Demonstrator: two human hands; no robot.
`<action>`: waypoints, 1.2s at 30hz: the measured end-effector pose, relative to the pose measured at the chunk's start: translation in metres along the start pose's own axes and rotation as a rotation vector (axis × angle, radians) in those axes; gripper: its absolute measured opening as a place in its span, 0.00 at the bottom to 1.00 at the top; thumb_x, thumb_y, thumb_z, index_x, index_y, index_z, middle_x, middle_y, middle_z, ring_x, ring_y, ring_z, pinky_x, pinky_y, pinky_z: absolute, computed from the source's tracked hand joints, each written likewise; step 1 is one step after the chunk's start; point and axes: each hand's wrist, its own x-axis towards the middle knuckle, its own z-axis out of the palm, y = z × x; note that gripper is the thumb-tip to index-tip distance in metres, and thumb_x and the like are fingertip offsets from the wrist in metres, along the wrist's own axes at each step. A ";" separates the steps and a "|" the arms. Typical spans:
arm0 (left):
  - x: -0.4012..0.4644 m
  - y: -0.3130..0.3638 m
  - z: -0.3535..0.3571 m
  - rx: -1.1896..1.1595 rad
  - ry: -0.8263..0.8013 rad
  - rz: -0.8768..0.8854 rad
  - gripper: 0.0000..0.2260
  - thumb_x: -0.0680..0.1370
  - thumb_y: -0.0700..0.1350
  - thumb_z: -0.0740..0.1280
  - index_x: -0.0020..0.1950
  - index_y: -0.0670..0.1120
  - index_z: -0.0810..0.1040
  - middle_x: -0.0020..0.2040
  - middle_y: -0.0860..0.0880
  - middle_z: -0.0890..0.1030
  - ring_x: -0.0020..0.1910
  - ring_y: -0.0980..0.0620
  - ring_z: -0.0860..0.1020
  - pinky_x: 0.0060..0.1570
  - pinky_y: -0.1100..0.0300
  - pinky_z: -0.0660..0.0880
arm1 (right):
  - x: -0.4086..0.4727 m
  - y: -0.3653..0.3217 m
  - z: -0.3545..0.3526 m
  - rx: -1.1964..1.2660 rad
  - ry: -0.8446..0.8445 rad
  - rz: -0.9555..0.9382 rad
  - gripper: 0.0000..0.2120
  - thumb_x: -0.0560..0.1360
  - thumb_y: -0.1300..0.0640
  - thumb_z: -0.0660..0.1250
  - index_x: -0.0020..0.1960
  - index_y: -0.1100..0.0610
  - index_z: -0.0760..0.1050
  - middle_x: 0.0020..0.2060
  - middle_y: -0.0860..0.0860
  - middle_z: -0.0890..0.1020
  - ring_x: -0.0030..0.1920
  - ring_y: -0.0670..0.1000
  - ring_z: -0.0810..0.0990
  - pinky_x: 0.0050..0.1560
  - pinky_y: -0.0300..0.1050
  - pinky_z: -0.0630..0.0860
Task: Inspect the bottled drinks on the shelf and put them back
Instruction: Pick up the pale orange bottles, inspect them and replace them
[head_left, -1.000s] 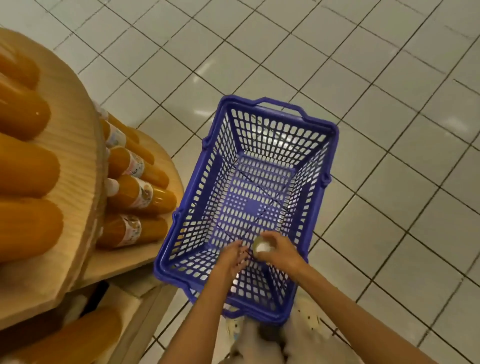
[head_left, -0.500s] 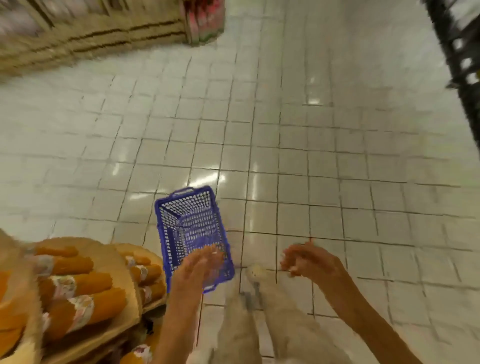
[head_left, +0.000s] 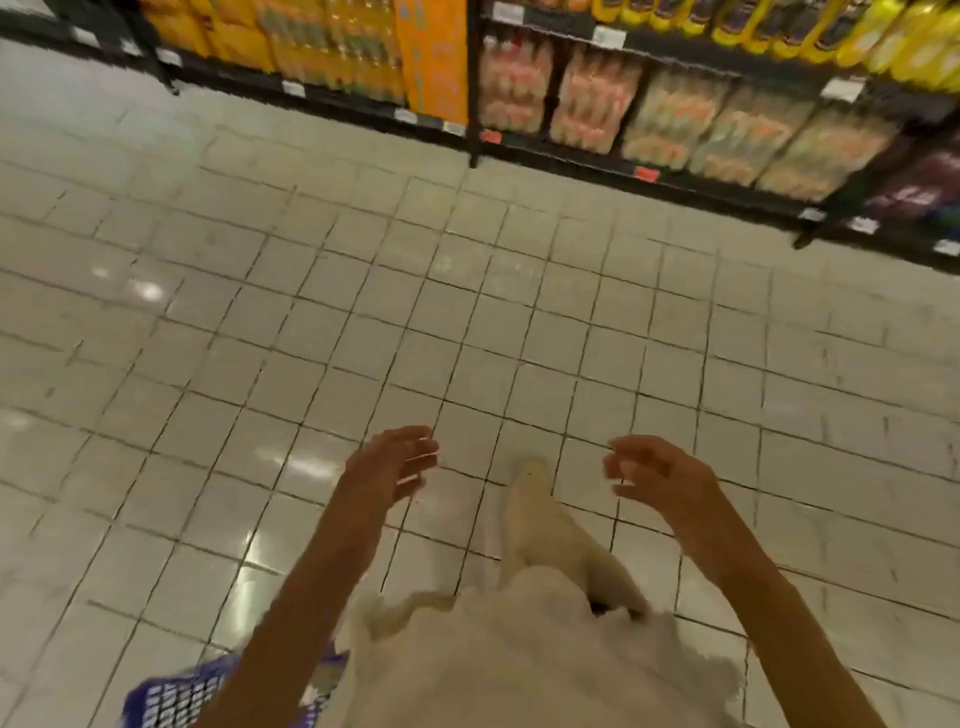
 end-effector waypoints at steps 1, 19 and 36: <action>0.018 0.014 0.029 0.024 -0.064 0.001 0.12 0.82 0.40 0.55 0.53 0.44 0.79 0.49 0.45 0.82 0.47 0.51 0.81 0.48 0.59 0.76 | 0.006 0.001 -0.020 0.046 0.055 0.023 0.15 0.70 0.53 0.68 0.56 0.55 0.79 0.48 0.53 0.85 0.52 0.54 0.83 0.49 0.41 0.80; 0.351 0.259 0.392 0.365 -0.270 -0.056 0.11 0.82 0.43 0.58 0.54 0.46 0.80 0.53 0.46 0.83 0.54 0.50 0.80 0.51 0.58 0.75 | 0.325 -0.193 -0.314 0.216 0.350 -0.015 0.09 0.77 0.62 0.67 0.56 0.56 0.78 0.47 0.53 0.85 0.49 0.49 0.84 0.50 0.38 0.80; 0.505 0.527 0.905 0.266 -0.690 0.346 0.12 0.79 0.33 0.57 0.60 0.37 0.74 0.51 0.41 0.78 0.38 0.51 0.82 0.37 0.59 0.79 | 0.566 -0.414 -0.745 0.302 0.660 -0.484 0.19 0.71 0.56 0.71 0.62 0.50 0.76 0.51 0.51 0.84 0.52 0.49 0.83 0.48 0.45 0.81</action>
